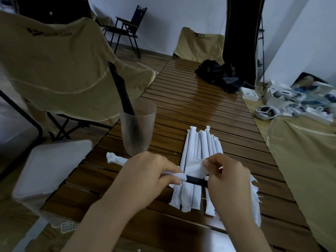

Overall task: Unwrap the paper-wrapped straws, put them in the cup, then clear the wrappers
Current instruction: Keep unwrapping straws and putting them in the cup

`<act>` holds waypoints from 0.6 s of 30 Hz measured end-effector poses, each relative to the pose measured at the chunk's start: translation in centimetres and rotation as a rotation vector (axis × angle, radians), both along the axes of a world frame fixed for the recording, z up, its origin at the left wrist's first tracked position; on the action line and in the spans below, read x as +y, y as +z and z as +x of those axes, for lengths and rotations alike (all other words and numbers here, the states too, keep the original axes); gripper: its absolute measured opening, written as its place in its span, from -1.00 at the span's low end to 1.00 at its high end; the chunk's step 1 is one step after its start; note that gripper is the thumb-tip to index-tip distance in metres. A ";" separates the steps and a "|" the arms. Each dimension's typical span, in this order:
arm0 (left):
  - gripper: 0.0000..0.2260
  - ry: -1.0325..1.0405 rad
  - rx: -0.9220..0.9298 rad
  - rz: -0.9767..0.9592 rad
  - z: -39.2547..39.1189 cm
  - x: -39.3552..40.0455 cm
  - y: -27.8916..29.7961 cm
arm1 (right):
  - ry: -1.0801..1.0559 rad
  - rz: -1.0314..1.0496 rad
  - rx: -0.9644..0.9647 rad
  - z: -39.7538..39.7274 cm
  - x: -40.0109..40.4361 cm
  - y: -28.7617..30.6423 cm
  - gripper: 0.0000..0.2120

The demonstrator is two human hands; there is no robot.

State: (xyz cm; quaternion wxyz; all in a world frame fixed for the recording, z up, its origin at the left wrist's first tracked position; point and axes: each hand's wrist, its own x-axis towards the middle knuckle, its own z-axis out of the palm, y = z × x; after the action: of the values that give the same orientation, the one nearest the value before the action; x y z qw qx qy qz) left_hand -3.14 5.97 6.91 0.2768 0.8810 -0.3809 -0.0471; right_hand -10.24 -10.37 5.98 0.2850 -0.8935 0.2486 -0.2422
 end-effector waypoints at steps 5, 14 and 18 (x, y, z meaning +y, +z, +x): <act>-0.78 0.011 0.031 -0.028 -0.2 -0.5 0.2 | -0.085 0.049 0.022 0.0 -0.5 -0.2 -0.89; -0.87 0.080 0.010 0.089 0.3 1.2 -0.8 | -0.303 -0.053 0.208 -1.2 -4.1 0.3 -0.83; -0.84 0.091 -0.004 0.112 0.7 1.1 -1.1 | -0.221 -0.202 0.311 -1.4 -3.6 -0.1 -0.85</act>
State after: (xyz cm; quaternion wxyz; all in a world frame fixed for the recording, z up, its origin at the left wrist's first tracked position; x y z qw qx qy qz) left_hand -2.44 7.10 5.81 0.2279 0.9116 -0.3377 -0.0540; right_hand -11.63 -13.93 5.92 0.1241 -0.9114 0.3605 -0.1547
